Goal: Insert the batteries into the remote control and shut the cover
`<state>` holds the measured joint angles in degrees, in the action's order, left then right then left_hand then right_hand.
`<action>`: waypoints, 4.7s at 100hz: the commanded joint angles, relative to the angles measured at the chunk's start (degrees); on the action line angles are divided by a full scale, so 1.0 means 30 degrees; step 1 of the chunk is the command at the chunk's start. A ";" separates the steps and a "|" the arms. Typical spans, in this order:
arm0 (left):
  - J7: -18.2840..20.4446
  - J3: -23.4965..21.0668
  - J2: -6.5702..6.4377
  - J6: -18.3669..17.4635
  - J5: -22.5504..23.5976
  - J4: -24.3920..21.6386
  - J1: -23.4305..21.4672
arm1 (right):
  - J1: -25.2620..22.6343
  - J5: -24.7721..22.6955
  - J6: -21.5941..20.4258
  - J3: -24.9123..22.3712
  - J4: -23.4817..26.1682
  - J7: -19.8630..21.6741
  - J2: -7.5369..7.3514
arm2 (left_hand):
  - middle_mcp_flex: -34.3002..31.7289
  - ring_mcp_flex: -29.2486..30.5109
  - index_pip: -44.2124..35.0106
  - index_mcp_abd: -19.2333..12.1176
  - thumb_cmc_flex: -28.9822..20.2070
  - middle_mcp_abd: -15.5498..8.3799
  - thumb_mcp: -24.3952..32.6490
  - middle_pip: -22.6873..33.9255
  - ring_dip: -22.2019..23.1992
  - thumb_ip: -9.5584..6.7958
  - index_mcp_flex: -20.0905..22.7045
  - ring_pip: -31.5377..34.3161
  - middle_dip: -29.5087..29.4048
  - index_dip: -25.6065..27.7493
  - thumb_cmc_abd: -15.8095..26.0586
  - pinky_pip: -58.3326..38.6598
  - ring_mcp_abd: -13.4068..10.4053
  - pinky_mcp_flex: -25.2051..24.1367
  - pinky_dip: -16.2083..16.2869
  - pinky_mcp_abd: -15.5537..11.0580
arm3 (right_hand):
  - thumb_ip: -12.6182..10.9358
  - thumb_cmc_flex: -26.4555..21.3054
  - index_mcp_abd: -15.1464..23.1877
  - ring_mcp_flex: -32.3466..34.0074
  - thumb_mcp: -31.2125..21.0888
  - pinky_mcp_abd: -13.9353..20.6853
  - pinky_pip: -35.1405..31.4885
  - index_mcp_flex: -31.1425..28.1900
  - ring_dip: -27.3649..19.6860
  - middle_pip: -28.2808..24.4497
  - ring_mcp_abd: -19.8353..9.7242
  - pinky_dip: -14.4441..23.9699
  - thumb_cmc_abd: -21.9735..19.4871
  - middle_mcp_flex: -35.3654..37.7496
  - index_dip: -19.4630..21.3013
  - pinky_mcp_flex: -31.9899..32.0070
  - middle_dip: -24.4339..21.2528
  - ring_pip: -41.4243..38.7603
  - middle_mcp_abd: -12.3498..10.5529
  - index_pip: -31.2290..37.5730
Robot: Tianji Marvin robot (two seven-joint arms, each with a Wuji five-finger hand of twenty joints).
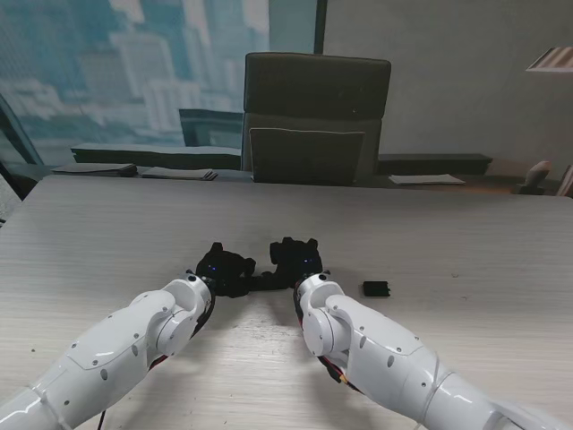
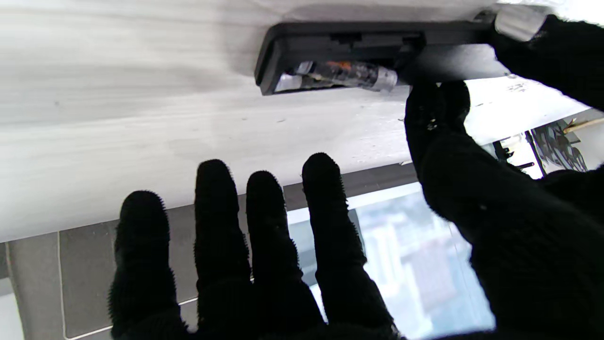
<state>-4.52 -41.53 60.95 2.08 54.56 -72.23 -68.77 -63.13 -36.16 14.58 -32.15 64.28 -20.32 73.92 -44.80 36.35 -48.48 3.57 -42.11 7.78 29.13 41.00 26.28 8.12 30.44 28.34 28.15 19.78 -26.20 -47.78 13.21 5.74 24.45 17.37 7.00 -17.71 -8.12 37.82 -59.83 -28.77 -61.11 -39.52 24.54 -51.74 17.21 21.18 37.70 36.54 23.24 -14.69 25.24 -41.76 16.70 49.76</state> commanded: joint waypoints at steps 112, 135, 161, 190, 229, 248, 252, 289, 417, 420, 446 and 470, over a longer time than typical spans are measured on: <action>0.0783 0.0464 -0.0059 0.0143 0.0260 0.0076 -0.0419 | 0.3601 0.2575 0.5878 0.3246 0.1452 0.9012 -0.0724 | -0.0850 0.0212 -0.1314 -0.2257 -0.0910 -0.1892 0.0874 -0.1517 0.0142 -0.0830 0.1657 0.0257 -0.0849 0.0574 0.1297 -0.0472 0.0369 -0.0036 0.0282 0.0140 | -0.0868 0.2193 -0.1177 0.9743 0.8780 -0.3742 -0.6684 -1.1322 0.0679 -0.1847 0.3939 0.2794 -0.9280 1.1510 0.3507 -0.7936 0.1589 -0.8812 0.2594 0.0538; 0.0818 0.0532 -0.0057 0.0186 0.0274 0.0046 -0.0377 | 0.3899 0.3132 0.6724 0.3745 0.1262 0.9528 -0.0551 | -0.0844 0.0217 -0.1293 -0.2270 -0.0931 -0.1902 0.0745 -0.1466 0.0146 -0.0861 0.1638 0.0263 -0.0960 0.0577 0.1341 -0.0476 0.0369 -0.0047 0.0284 0.0147 | -0.0914 0.1799 -0.1402 0.9594 0.8931 -0.3742 -0.6603 -1.1142 0.0466 -0.1480 0.4012 0.2822 -0.9205 1.1357 0.3318 -0.7889 0.1498 -0.8459 0.2665 0.0174; 0.0869 0.0562 -0.0055 0.0216 0.0233 0.0041 -0.0370 | 0.3926 0.3643 0.6901 0.3824 0.0723 0.9245 -0.0130 | -0.0835 0.0218 -0.1280 -0.2244 -0.0974 -0.1905 0.0688 -0.1431 0.0147 -0.0879 0.1637 0.0264 -0.1024 0.0576 0.1355 -0.0483 0.0334 -0.0046 0.0287 0.0148 | -0.0881 0.2414 -0.1429 0.9908 0.9067 -0.3742 -0.6539 -1.1258 0.0383 -0.1455 0.4018 0.2823 -0.9201 1.1565 0.3297 -0.8134 0.1504 -0.8430 0.2667 0.0209; 0.0829 0.0544 -0.0045 0.0202 0.0196 0.0079 -0.0377 | 0.4142 0.3979 0.7318 0.4206 0.0326 0.9446 0.0120 | -0.0818 0.0214 -0.1278 -0.2252 -0.0986 -0.1920 0.0635 -0.1416 0.0149 -0.0892 0.1640 0.0269 -0.1068 0.0580 0.1375 -0.0486 0.0324 -0.0043 0.0288 0.0153 | -0.0954 0.1935 -0.1395 1.0116 0.8451 -0.3742 -0.6524 -1.1295 0.0253 -0.1445 0.3948 0.2821 -0.8499 1.1669 0.3270 -0.8405 0.1520 -0.8419 0.2597 0.0291; 0.0892 0.0491 -0.0055 0.0177 0.0173 0.0069 -0.0407 | 0.4299 0.4275 0.7715 0.4351 -0.0244 0.9334 0.0467 | -0.0824 0.0217 -0.1288 -0.2251 -0.1026 -0.1936 0.0635 -0.1399 0.0149 -0.0908 0.1657 0.0273 -0.1093 0.0590 0.1366 -0.0486 0.0351 -0.0044 0.0288 0.0155 | -0.0927 0.2128 -0.1402 1.0040 0.8187 -0.3742 -0.6549 -1.1132 0.0178 -0.1461 0.3870 0.2811 -0.8302 1.1502 0.3239 -0.8471 0.1553 -0.8401 0.2539 0.0264; 0.0872 0.0521 -0.0050 0.0125 0.0150 0.0102 -0.0373 | 0.4389 0.4534 0.7754 0.4456 -0.0702 0.9295 0.0716 | -0.0812 0.0213 -0.1293 -0.2248 -0.1009 -0.1908 0.0628 -0.1399 0.0147 -0.0902 0.1638 0.0269 -0.1104 0.0596 0.1378 -0.0481 0.0355 -0.0047 0.0285 0.0156 | -0.0956 0.1986 -0.1435 0.9997 0.8070 -0.3742 -0.6490 -1.1029 0.0141 -0.1429 0.3867 0.2779 -0.8169 1.1454 0.3247 -0.8416 0.1534 -0.8335 0.2570 0.0237; 0.0878 0.0513 -0.0052 0.0121 0.0152 0.0095 -0.0378 | 0.4398 0.4576 0.7756 0.4465 -0.0782 0.9269 0.0765 | -0.0819 0.0211 -0.1291 -0.2258 -0.1008 -0.1909 0.0628 -0.1395 0.0148 -0.0902 0.1636 0.0269 -0.1104 0.0595 0.1379 -0.0493 0.0383 -0.0025 0.0290 0.0144 | -0.0959 0.1984 -0.1438 0.9996 0.8054 -0.3742 -0.6488 -1.1029 0.0136 -0.1427 0.3868 0.2776 -0.8153 1.1452 0.3250 -0.8416 0.1532 -0.8327 0.2566 0.0237; 0.0904 0.0475 -0.0056 0.0131 0.0160 0.0073 -0.0396 | 0.4480 0.4795 0.7885 0.4564 -0.1217 0.9218 0.1003 | -0.0817 0.0214 -0.1291 -0.2257 -0.1037 -0.1926 0.0649 -0.1392 0.0146 -0.0908 0.1649 0.0269 -0.1107 0.0590 0.1379 -0.0488 0.0359 -0.0034 0.0288 0.0157 | -0.1178 0.1056 -0.1523 0.9932 0.7169 -0.3742 -0.6441 -1.0775 0.0051 -0.1390 0.3786 0.2733 -0.7233 1.1269 0.3265 -0.8366 0.1478 -0.8137 0.2563 0.0122; 0.1074 0.0402 -0.0084 0.0169 0.0192 -0.0049 -0.0449 | 0.4274 0.5064 0.7144 0.4439 -0.0845 0.9575 0.0699 | -0.0813 0.0201 -0.1272 -0.2236 -0.1004 -0.1895 0.0595 -0.1388 0.0147 -0.0915 0.1639 0.0264 -0.1123 0.0587 0.1392 -0.0487 0.0371 -0.0042 0.0288 0.0137 | -0.0183 -0.4275 -0.1305 0.9482 -0.0682 -0.2836 -0.6139 -0.8710 -0.0073 -0.1277 0.2776 0.1612 -0.1819 1.0464 -0.0364 -0.7870 0.1106 -0.7287 0.1891 0.1708; 0.1078 0.0405 -0.0083 0.0167 0.0185 -0.0048 -0.0447 | 0.4280 0.5035 0.7130 0.4456 -0.0849 0.9583 0.0691 | -0.0816 0.0185 -0.1279 -0.2272 -0.0986 -0.1892 0.0585 -0.1386 0.0147 -0.0910 0.1648 0.0261 -0.1122 0.0591 0.1399 -0.0485 0.0357 -0.0048 0.0287 0.0137 | 0.0028 -0.4446 -0.1329 0.9455 -0.1025 -0.2815 -0.6140 -0.8432 -0.0075 -0.1268 0.2748 0.1589 -0.1485 1.0436 -0.0989 -0.7863 0.1090 -0.7229 0.1875 0.2198; 0.1090 0.0416 -0.0084 0.0165 0.0186 -0.0054 -0.0439 | 0.4185 0.4877 0.7147 0.4449 -0.1158 0.9255 0.0836 | -0.0827 0.0222 -0.1288 -0.2251 -0.1001 -0.1901 0.0594 -0.1376 0.0154 -0.0914 0.1635 0.0284 -0.1118 0.0597 0.1391 -0.0492 0.0359 -0.0037 0.0289 0.0131 | -0.0043 -0.5656 -0.1234 0.9886 -0.2964 -0.2748 -0.6279 -0.7866 -0.0111 -0.1338 0.2699 0.1567 0.0088 1.0868 -0.1786 -0.8123 0.1015 -0.7291 0.1711 0.4044; 0.1118 0.0378 -0.0096 0.0177 0.0219 -0.0089 -0.0476 | 0.3961 0.4923 0.7525 0.4218 -0.1412 0.8857 0.0970 | -0.0811 0.0219 -0.1274 -0.2250 -0.1015 -0.1924 0.0611 -0.1381 0.0152 -0.0913 0.1627 0.0280 -0.1120 0.0586 0.1391 -0.0481 0.0355 -0.0051 0.0285 0.0130 | -0.0122 -0.5651 -0.1296 1.0052 -0.3429 -0.2928 -0.6326 -0.7951 -0.0147 -0.1368 0.2799 0.1553 0.0195 1.1123 -0.1789 -0.8278 0.0988 -0.7336 0.1705 0.4477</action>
<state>-3.12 -41.12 60.66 2.67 55.29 -73.42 -68.81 -49.32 -21.87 36.70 -19.85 61.27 5.13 76.67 -44.80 36.35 -48.56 4.07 -42.11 7.78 28.52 39.90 26.28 8.12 30.44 28.35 26.89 20.51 -25.87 -47.79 13.21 5.74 24.46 17.37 12.36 -20.83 -18.30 65.96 -57.05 -36.87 -78.58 -65.67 25.19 -55.56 26.19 26.08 37.26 67.74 18.60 -38.63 28.90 -63.55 20.95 60.54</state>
